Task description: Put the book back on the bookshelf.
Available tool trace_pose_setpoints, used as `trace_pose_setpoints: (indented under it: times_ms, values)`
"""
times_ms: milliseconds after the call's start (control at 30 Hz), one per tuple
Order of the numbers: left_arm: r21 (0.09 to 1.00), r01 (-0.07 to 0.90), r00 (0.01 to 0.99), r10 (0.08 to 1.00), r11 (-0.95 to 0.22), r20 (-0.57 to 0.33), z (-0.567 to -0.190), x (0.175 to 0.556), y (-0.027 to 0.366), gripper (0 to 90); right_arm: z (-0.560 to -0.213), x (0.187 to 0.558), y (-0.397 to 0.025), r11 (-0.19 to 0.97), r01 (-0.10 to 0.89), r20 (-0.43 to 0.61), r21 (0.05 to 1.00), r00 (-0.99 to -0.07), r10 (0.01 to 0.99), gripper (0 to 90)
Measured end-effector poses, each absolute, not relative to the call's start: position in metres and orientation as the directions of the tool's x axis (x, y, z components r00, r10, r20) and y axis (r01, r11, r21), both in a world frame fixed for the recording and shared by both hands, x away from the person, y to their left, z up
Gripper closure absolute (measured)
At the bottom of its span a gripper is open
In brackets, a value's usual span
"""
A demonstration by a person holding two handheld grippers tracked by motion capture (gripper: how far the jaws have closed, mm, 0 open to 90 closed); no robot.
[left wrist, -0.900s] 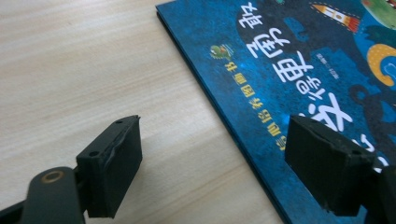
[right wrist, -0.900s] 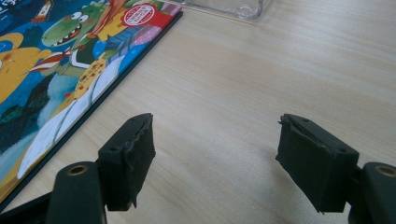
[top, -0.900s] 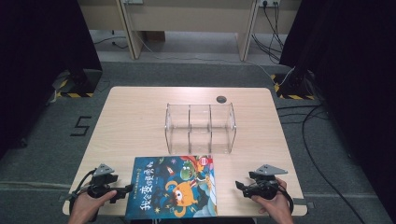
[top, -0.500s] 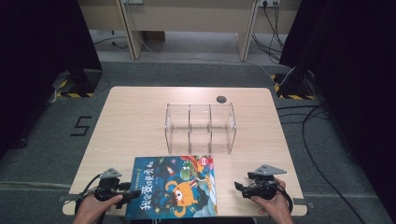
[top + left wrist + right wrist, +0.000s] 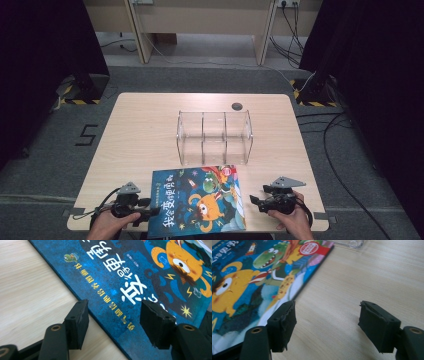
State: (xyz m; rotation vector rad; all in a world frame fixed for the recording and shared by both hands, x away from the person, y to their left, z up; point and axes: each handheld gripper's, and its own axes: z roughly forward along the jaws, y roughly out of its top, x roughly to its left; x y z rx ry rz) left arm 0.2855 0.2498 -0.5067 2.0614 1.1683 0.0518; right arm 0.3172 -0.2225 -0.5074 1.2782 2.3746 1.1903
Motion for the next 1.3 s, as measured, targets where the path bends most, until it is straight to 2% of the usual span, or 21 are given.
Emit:
trace_pose_setpoints:
  times_ms: [267, 500, 767, 1100, 1267, 1300]
  values:
    - [0.640, 0.700, 0.608, 0.736, -0.318, -0.299, -0.508, 0.288, 0.234, 42.7, -0.507, 0.320, -0.223, 0.283, 0.636, 0.246, 0.718, -0.611, 0.752, 32.4]
    - [0.656, 0.662, 0.640, 0.730, -0.363, -0.242, -0.508, 0.294, 0.220, 45.0, -0.508, 0.321, -0.223, 0.264, 0.668, 0.280, 0.696, -0.590, 0.757, 29.7]
    - [0.660, 0.646, 0.662, 0.711, -0.383, -0.236, -0.508, 0.297, 0.205, 45.0, -0.509, 0.322, -0.226, 0.249, 0.687, 0.300, 0.683, -0.574, 0.762, 29.4]
    - [0.664, 0.644, 0.682, 0.680, -0.381, -0.271, -0.509, 0.299, 0.190, 44.6, -0.510, 0.324, -0.230, 0.222, 0.700, 0.307, 0.678, -0.545, 0.780, 30.5]
    - [0.662, 0.644, 0.692, 0.661, -0.383, -0.291, -0.509, 0.298, 0.182, 44.7, -0.511, 0.324, -0.233, 0.173, 0.712, 0.334, 0.681, -0.512, 0.792, 28.0]
    - [0.664, 0.642, 0.692, 0.662, -0.383, -0.288, -0.509, 0.297, 0.180, 44.5, -0.511, 0.325, -0.235, 0.109, 0.733, 0.378, 0.671, -0.465, 0.801, 29.1]
